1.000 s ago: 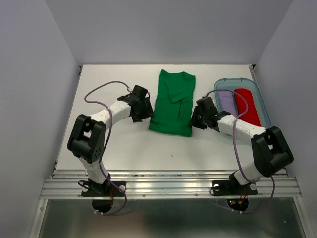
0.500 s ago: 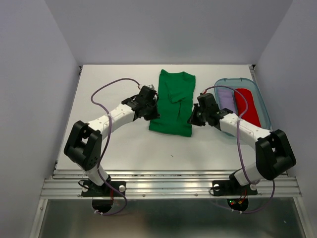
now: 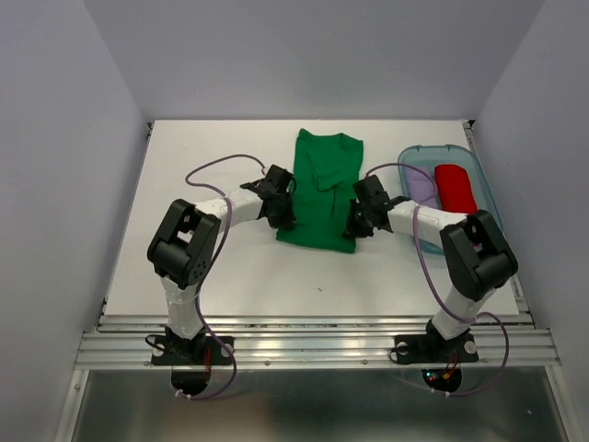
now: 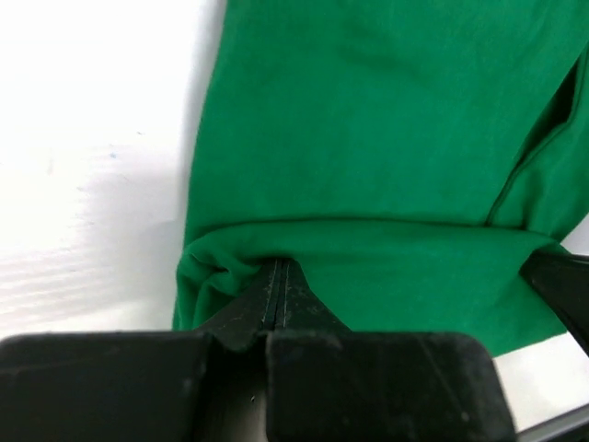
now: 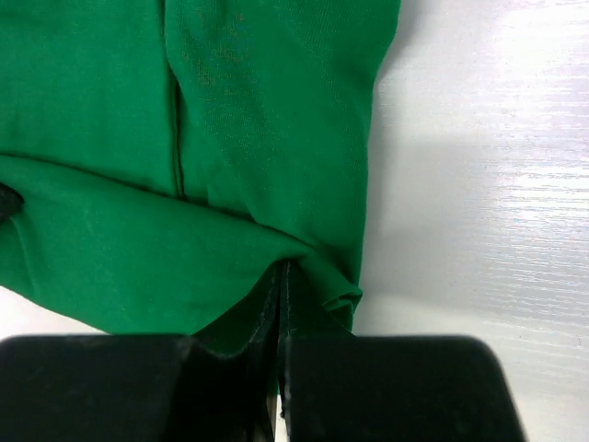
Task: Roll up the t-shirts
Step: Roll the T-shirt to the center of the board.
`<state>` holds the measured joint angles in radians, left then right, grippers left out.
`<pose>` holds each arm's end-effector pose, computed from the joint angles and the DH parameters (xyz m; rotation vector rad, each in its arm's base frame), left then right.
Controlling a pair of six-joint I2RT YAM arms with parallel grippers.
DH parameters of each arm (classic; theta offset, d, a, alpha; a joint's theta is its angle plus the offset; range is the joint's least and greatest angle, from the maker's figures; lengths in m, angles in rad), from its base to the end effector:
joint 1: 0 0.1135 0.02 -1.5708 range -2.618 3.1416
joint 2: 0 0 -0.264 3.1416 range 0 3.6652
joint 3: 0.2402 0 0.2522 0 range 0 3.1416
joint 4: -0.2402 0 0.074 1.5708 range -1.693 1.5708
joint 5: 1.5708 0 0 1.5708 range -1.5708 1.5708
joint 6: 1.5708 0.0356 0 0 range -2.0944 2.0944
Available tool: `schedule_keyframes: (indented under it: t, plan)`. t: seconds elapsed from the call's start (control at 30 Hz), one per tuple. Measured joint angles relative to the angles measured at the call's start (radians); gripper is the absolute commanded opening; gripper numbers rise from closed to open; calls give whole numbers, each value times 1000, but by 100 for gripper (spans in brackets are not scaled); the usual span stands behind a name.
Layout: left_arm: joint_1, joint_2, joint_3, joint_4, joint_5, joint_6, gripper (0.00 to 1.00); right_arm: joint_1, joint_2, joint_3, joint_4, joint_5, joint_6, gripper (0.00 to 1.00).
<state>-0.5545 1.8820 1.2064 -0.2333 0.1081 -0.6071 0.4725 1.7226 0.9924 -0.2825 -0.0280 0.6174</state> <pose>0.3353 -0.2122 0.1722 -0.0199 2.5806 -0.6031 0.3027 0.1558 0.1628 0.1810 2.6404 0.4248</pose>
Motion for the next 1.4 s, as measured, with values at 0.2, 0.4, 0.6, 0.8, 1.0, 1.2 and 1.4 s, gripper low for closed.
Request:
schedule_keyframes:
  t: [0.2,0.4,0.6,0.8,1.0,1.2,1.4]
  plan:
    - [19,-6,0,3,-35,28,0,0,-33,-12,-5,25,-24,1]
    - [48,-63,-2,-11,-63,42,0,0,-134,-19,-31,58,-47,1]
    - [52,-77,-14,8,-56,42,0,0,-109,-24,-21,48,-49,1]
    - [52,-60,-56,22,-48,42,0,0,-49,-56,16,8,-48,1]
    - [52,-52,-69,27,-48,40,0,0,-58,-60,21,3,-47,1]
    - [58,-93,-68,-6,-65,41,0,0,-174,-60,-43,43,-49,4]
    - [90,-270,-109,11,-61,30,36,0,-341,-82,-72,47,-14,39]
